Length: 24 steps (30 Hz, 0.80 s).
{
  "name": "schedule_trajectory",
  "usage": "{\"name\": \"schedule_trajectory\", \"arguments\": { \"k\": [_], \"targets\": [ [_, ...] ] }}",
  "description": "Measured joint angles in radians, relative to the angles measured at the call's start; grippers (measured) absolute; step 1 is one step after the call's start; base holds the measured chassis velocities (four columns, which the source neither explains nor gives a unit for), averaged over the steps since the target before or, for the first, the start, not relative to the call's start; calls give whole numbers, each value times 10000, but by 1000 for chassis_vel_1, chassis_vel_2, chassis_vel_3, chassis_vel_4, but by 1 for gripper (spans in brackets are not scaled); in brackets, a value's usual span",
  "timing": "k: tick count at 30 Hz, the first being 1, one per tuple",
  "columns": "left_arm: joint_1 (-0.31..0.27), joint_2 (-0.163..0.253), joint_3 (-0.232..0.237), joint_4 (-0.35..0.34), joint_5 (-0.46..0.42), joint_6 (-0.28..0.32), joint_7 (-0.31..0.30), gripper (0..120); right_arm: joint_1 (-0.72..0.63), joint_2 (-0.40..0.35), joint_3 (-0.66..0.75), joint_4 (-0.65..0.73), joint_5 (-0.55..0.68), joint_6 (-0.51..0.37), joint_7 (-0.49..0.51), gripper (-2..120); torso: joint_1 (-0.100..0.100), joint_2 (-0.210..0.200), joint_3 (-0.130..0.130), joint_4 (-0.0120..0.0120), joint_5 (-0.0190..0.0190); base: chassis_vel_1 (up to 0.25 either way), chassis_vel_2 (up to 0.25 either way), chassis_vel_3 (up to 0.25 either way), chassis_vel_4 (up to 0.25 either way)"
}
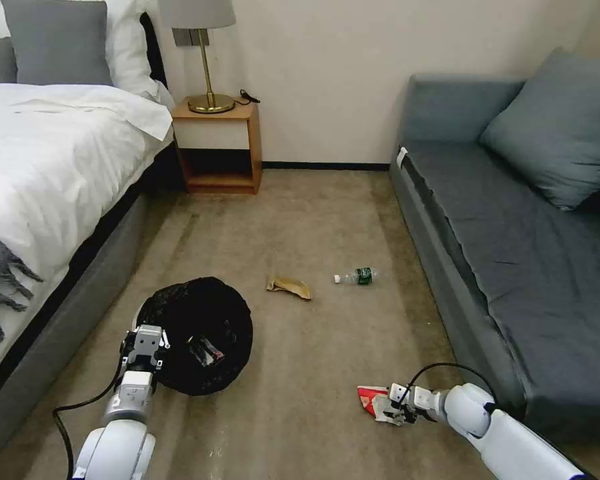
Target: Pick up the trash bin, then pick up the garbage on the floor and place it into the trash bin.
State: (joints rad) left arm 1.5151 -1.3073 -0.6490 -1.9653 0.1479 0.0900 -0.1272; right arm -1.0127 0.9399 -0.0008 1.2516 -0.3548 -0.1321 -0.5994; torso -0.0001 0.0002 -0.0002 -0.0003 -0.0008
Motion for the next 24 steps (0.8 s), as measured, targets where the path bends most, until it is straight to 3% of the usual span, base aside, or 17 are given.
{"name": "schedule_trajectory", "arguments": {
  "k": [13,24],
  "targets": [
    [-57,-32,8,70,-16,-14,19,2,116,146,78,-272,-68,264,-59,0,1,-3,3,5,13,0,0,0,0],
    [-19,-127,-24,71,41,-87,20,2,849,749,891,-239,377,1062,-58,0,1,-4,4,4,10,0,0,0,0]
  ]
}}
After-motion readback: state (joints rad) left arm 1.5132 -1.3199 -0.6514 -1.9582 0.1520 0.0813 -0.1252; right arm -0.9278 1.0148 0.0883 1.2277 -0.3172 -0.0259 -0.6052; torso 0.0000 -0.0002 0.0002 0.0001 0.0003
